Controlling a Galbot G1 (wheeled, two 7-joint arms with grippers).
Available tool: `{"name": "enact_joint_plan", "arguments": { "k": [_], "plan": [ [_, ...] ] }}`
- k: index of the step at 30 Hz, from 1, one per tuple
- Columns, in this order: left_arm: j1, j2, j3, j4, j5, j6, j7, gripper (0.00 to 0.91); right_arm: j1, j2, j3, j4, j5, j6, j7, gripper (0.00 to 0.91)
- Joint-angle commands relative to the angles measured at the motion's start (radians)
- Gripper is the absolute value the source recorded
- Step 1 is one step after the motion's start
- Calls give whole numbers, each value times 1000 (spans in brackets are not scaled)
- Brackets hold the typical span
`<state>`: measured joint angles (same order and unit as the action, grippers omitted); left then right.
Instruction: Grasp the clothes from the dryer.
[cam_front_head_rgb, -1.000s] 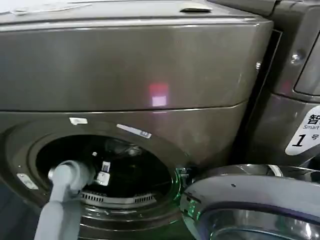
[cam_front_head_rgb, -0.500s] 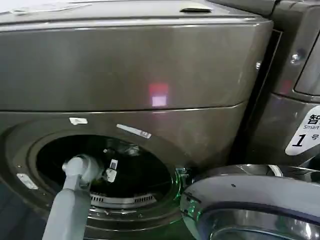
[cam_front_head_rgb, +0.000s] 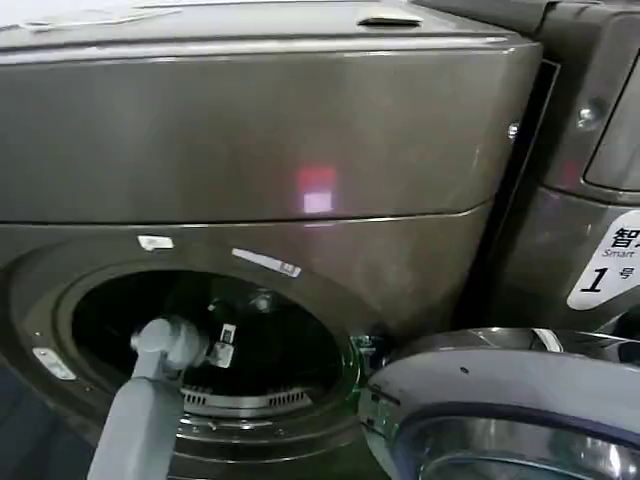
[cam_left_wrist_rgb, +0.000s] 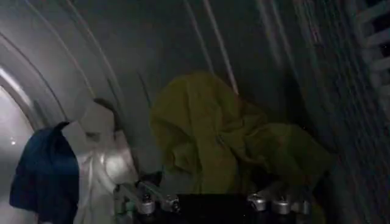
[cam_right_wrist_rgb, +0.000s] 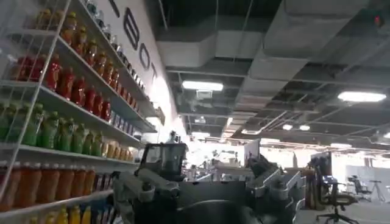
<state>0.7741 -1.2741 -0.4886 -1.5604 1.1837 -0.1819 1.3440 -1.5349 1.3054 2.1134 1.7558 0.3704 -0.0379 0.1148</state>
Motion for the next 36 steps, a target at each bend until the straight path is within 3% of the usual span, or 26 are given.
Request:
{"name": "enact_joint_plan", "arguments": {
  "k": [1, 12, 21, 26, 28, 36],
  "plan": [
    [-5, 12, 10, 36, -161, 52, 3, 0, 0, 2, -2, -3, -2, 1, 1, 907],
    [-19, 1, 24, 45, -247, 93, 2, 0, 3, 0, -7, -5, 0, -2, 2, 907],
    [-15, -15, -9, -46, -313, 257, -112, 0, 4, -7, -24, 7, 1, -23, 33, 907],
    [-30, -47, -11, -45, -352, 329, -405, 0, 8, 1, -21, 51, -3, -34, 16, 907],
    [-40, -62, -15, -45, -375, 370, -492, 0, 9, -7, -33, 31, -9, 39, 19, 907],
    [-38, -122, -11, -91, -541, 518, -896, 0, 2, 0, -38, 26, -25, 29, 20, 907]
  ]
}}
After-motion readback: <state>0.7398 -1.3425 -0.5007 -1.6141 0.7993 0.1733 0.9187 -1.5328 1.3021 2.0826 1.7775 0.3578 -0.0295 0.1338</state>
